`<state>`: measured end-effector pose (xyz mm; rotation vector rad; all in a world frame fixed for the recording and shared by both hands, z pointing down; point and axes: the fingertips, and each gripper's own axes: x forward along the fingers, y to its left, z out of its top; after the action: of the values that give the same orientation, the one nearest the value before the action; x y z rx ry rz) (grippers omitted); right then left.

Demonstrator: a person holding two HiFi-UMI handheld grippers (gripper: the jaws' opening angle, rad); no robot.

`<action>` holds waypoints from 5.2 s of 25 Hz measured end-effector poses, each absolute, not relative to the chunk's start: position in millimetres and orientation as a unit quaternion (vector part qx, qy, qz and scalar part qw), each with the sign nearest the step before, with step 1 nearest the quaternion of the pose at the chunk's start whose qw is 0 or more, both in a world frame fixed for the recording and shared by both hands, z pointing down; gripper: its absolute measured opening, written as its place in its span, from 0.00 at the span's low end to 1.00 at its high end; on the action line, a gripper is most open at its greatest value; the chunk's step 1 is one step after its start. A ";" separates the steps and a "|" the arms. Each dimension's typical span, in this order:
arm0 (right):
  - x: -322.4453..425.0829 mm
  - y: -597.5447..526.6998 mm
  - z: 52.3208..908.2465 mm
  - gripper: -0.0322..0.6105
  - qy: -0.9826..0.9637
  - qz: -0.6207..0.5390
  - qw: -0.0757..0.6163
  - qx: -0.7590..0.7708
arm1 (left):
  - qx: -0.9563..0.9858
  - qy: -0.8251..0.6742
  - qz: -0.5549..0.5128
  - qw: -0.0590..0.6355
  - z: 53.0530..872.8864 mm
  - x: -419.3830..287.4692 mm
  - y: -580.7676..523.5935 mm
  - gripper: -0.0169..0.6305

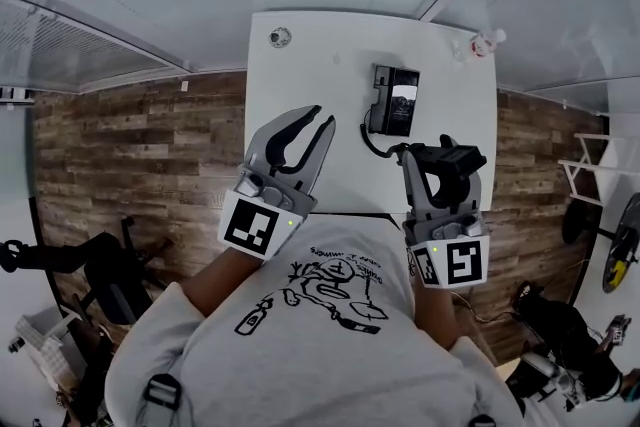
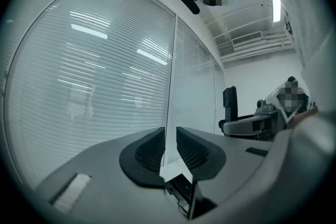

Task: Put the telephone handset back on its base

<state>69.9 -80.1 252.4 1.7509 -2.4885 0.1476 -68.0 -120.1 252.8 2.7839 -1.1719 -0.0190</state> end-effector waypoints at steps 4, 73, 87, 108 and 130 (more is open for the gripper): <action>78.5 -75.2 252.2 0.37 -0.815 0.052 0.053 0.574 | 0.919 -0.390 0.002 0.060 248.9 -59.3 -113.1 0.13; 67.3 -146.3 500.4 0.37 -0.716 0.117 0.174 0.666 | 0.943 -0.297 0.076 0.133 474.9 1.8 -162.9 0.12; 90.7 -138.8 549.8 0.37 -0.695 0.167 0.216 0.665 | 0.956 -0.252 0.080 0.129 480.7 25.1 -159.3 0.12; 88.9 -186.2 585.3 0.37 -0.683 0.178 0.208 0.677 | 0.960 -0.188 0.113 0.174 525.2 68.6 -193.8 0.20; 89.1 -196.8 601.9 0.38 -0.692 0.167 0.216 0.669 | 0.942 -0.213 0.136 0.220 565.6 77.5 -210.4 0.14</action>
<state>89.1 -196.8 601.9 1.8535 -1.9171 0.4639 77.5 -210.4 565.6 2.6062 -0.5892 0.3756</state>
